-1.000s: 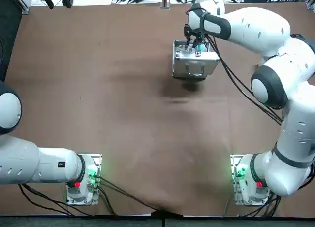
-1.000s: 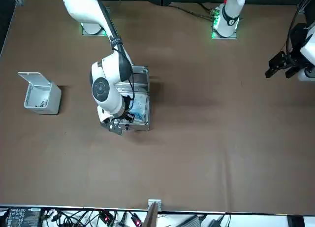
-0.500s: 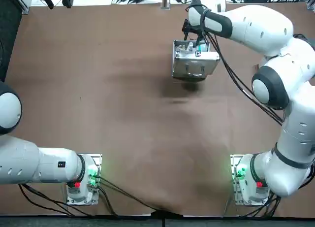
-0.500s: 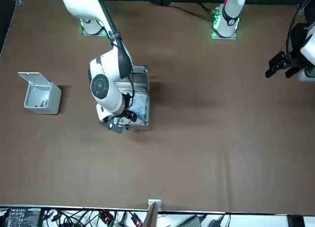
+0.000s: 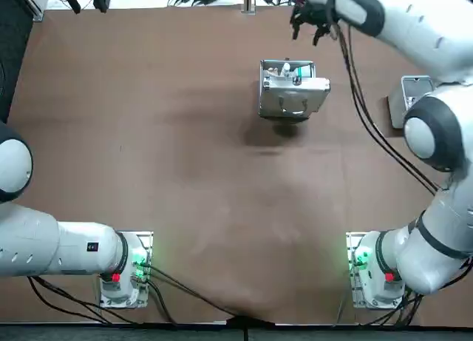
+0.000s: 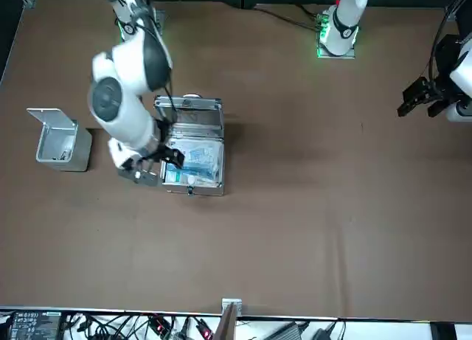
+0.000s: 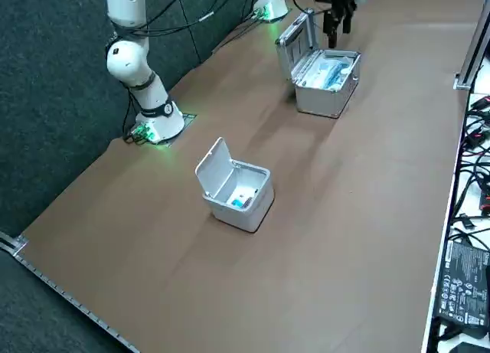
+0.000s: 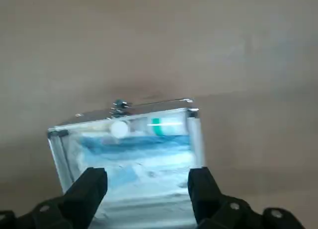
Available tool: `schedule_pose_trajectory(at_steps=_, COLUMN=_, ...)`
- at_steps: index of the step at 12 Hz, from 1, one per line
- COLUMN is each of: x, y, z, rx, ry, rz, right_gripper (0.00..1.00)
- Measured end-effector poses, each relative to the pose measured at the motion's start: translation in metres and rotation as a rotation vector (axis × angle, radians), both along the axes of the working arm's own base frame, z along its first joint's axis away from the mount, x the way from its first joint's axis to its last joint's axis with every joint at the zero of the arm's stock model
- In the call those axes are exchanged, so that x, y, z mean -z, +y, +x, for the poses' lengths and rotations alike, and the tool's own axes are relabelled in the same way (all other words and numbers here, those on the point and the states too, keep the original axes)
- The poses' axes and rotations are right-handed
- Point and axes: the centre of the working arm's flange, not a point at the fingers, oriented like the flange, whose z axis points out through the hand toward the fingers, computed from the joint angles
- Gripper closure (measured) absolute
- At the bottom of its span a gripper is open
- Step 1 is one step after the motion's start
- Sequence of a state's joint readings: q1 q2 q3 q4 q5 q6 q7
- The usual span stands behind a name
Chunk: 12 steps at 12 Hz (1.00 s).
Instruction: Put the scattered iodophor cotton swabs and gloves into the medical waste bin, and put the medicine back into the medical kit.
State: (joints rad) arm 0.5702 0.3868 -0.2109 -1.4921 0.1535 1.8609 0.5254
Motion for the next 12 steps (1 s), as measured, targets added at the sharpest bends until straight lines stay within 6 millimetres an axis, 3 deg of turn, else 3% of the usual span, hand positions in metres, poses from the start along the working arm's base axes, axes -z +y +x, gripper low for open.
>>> schedule_pose_trajectory(at_steps=3, x=-0.052, y=-0.065, z=0.001, rx=-0.112, ry=-0.023, rz=-0.024, right_gripper=0.0)
schedule_pose_trajectory(at_steps=6, x=-0.09, y=-0.127, z=-0.004, rx=-0.195, ry=-0.031, rz=-0.027, right_gripper=0.0)
schedule_pose_trajectory(at_steps=9, x=-0.121, y=-0.173, z=-0.015, rx=-0.218, ry=-0.036, rz=-0.026, right_gripper=0.0)
schedule_pose_trajectory(at_steps=12, x=-0.143, y=-0.206, z=-0.028, rx=-0.19, ry=-0.032, rz=-0.047, right_gripper=0.0)
